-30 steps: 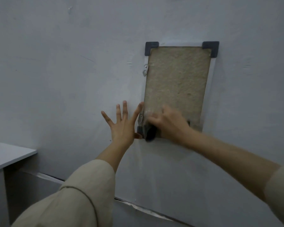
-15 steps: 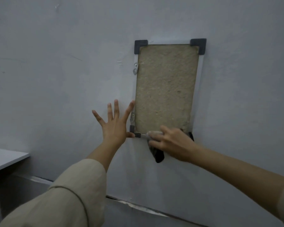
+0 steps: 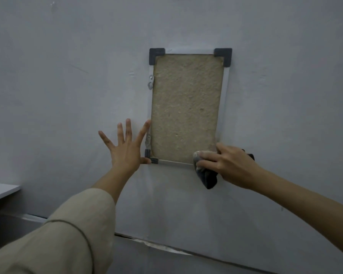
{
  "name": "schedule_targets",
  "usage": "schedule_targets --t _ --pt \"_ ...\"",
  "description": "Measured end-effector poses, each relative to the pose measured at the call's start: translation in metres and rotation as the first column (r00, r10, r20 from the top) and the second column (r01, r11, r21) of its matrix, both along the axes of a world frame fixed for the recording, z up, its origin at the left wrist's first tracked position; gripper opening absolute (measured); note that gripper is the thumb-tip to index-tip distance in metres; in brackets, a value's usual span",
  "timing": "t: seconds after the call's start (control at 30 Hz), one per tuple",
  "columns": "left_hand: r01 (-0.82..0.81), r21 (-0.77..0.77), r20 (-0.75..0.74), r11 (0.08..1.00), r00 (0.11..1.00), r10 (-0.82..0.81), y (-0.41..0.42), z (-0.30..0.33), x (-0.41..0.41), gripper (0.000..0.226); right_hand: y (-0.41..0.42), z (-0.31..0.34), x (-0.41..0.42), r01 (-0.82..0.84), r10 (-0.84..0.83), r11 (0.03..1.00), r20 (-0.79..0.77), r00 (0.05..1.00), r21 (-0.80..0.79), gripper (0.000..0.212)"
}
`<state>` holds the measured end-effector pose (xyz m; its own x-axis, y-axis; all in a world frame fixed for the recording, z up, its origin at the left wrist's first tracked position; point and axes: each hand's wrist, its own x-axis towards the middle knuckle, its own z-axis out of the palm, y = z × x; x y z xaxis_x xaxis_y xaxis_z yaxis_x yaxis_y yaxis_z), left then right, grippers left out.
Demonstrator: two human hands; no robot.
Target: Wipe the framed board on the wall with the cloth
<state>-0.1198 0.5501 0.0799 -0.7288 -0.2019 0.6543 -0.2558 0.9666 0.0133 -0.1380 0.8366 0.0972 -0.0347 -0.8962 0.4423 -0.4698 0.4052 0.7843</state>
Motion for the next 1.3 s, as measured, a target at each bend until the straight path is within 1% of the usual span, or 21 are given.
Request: schedule_targets --t 0.07,0.17,0.23,0.27,0.33,0.43,0.47,0.53,0.63,0.7,0.73,0.8,0.83,0.87,0.93,1.0,1.03,1.1,1.17,1.23,1.3 --pt "-0.001 0.004 0.003 1.0 1.0 0.001 0.0 0.001 0.0 0.114 0.002 0.013 -0.002 0.001 -0.003 0.999 -0.026 1.0 -0.045 0.042" --pt "-0.005 0.004 0.002 1.0 1.0 0.005 0.0 0.002 -0.001 0.115 0.003 0.041 -0.004 -0.004 -0.022 0.961 -0.09 0.996 -0.276 0.041" --pt "-0.003 0.002 0.001 1.0 1.0 0.003 0.0 0.001 -0.001 0.116 0.004 0.047 -0.004 0.004 -0.043 0.901 -0.082 0.996 -0.434 0.044" --pt "-0.001 0.002 0.002 1.0 1.0 0.001 0.0 0.001 -0.001 0.116 0.003 0.042 -0.002 -0.003 -0.034 0.883 -0.07 0.997 -0.47 0.044" --pt "0.0 0.0 -0.004 1.0 1.0 0.0 0.001 0.001 0.0 0.116 -0.001 0.02 -0.001 -0.017 -0.002 0.908 -0.045 0.999 -0.418 0.037" --pt "-0.01 -0.01 -0.009 1.0 1.0 0.01 0.001 0.001 0.0 0.115 -0.004 -0.004 0.0 -0.004 -0.001 0.984 -0.027 1.0 -0.177 0.03" --pt "-0.014 -0.012 -0.008 1.0 1.0 0.014 0.001 0.001 0.0 0.115 -0.004 -0.001 0.0 -0.005 0.001 0.989 -0.033 0.999 -0.148 0.031" --pt "-0.016 -0.013 -0.009 1.0 1.0 0.016 0.001 0.001 0.0 0.115 -0.006 0.016 -0.002 0.001 -0.016 0.978 -0.07 0.997 -0.209 0.032" --pt "-0.017 -0.024 -0.014 1.0 1.0 0.017 0.001 0.0 0.001 0.115 -0.016 0.033 -0.002 0.002 -0.044 0.905 -0.089 0.995 -0.425 0.033" --pt "-0.018 -0.029 -0.013 0.999 1.0 0.018 0.002 0.0 0.001 0.115 -0.023 0.024 0.0 -0.013 -0.031 0.885 -0.087 0.996 -0.465 0.03" --pt "-0.018 -0.031 -0.012 0.999 1.0 0.018 0.002 0.0 0.002 0.115 -0.025 0.014 0.0 -0.013 -0.021 0.913 -0.08 0.997 -0.408 0.029" --pt "-0.018 -0.029 -0.015 0.999 1.0 0.018 0.002 0.001 0.001 0.115 -0.026 -0.004 0.001 -0.003 -0.008 0.985 -0.062 0.998 -0.173 0.027" --pt "-0.016 -0.028 -0.016 0.999 1.0 0.016 0.002 0.001 0.002 0.115 -0.026 -0.007 0.001 0.01 -0.016 0.997 -0.067 0.998 -0.082 0.026" --pt "-0.014 -0.028 -0.017 1.0 1.0 0.014 0.002 0.001 0.002 0.115 -0.026 -0.003 0.0 0.023 -0.027 0.998 -0.074 0.997 -0.06 0.026" --pt "-0.016 -0.038 -0.023 0.999 1.0 0.015 0.002 0.001 0.004 0.115 -0.029 0.013 -0.003 0.034 -0.044 0.979 -0.047 0.998 -0.199 0.035" --pt "-0.01 -0.067 -0.045 0.998 0.999 0.007 0.002 0.001 0.007 0.114 -0.036 0.026 -0.003 0.014 -0.03 0.92 -0.033 0.999 -0.392 0.047" --pt "-0.005 -0.076 -0.052 0.997 0.999 0.001 0.002 0.001 0.009 0.114 -0.039 0.027 -0.002 0.01 -0.027 0.891 -0.032 0.999 -0.453 0.048" --pt "0.014 -0.09 -0.054 0.996 0.998 -0.019 0.0 0.003 0.009 0.113 -0.046 0.018 0.002 -0.001 -0.023 0.885 -0.046 0.999 -0.466 0.046" --pt "0.04 -0.113 -0.068 0.993 0.997 -0.048 -0.003 0.004 0.01 0.109 -0.051 0.003 0.003 -0.016 0.011 0.931 -0.018 1.0 -0.364 0.039" --pt "0.106 -0.159 -0.166 0.982 0.977 -0.133 -0.004 0.005 0.014 0.093 -0.054 -0.006 0.004 -0.004 0.043 0.94 0.107 0.993 -0.341 0.04" --pt "0.194 -0.153 -0.384 0.969 0.892 -0.24 -0.002 0.005 0.021 0.055 -0.062 -0.007 0.004 0.067 0.085 0.884 0.299 0.95 -0.462 0.05"
